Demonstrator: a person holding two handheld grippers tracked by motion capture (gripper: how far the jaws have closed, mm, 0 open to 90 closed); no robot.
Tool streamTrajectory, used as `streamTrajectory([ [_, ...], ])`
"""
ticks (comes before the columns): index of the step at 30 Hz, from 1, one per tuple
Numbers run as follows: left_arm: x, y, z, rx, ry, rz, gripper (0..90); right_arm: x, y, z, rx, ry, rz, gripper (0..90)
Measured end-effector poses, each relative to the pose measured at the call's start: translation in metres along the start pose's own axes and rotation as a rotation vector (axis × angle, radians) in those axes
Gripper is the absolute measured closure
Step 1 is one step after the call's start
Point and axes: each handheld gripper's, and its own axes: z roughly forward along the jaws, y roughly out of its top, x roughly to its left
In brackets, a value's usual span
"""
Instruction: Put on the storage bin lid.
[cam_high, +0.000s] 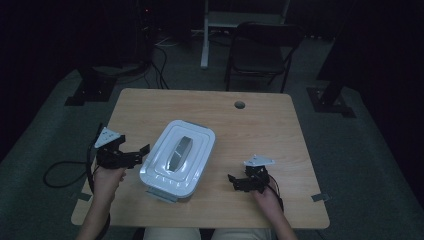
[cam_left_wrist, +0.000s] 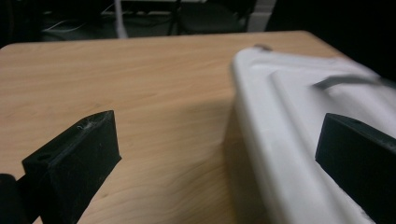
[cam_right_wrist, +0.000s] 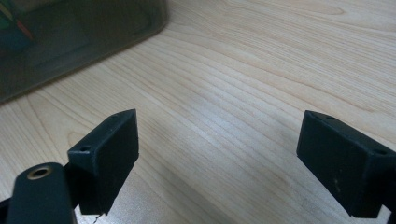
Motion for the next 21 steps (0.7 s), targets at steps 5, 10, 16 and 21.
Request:
streamTrajectory([
  [5,0.012,-0.012,0.011,0.011,0.097,-0.001,0.5,0.001,0.000,0.001,-0.001,0.003,-0.003,12.8],
  [10,0.024,-0.027,0.022,-0.008,0.187,0.009,0.5,0.000,-0.001,0.001,0.002,0.003,-0.001,12.8],
  [16,0.030,-0.044,0.041,0.055,0.202,0.006,0.5,0.001,0.000,0.002,-0.007,0.013,0.003,12.8],
  [21,0.030,-0.055,0.058,0.108,0.190,0.006,0.5,0.004,0.001,0.004,-0.016,0.022,0.016,12.8],
])
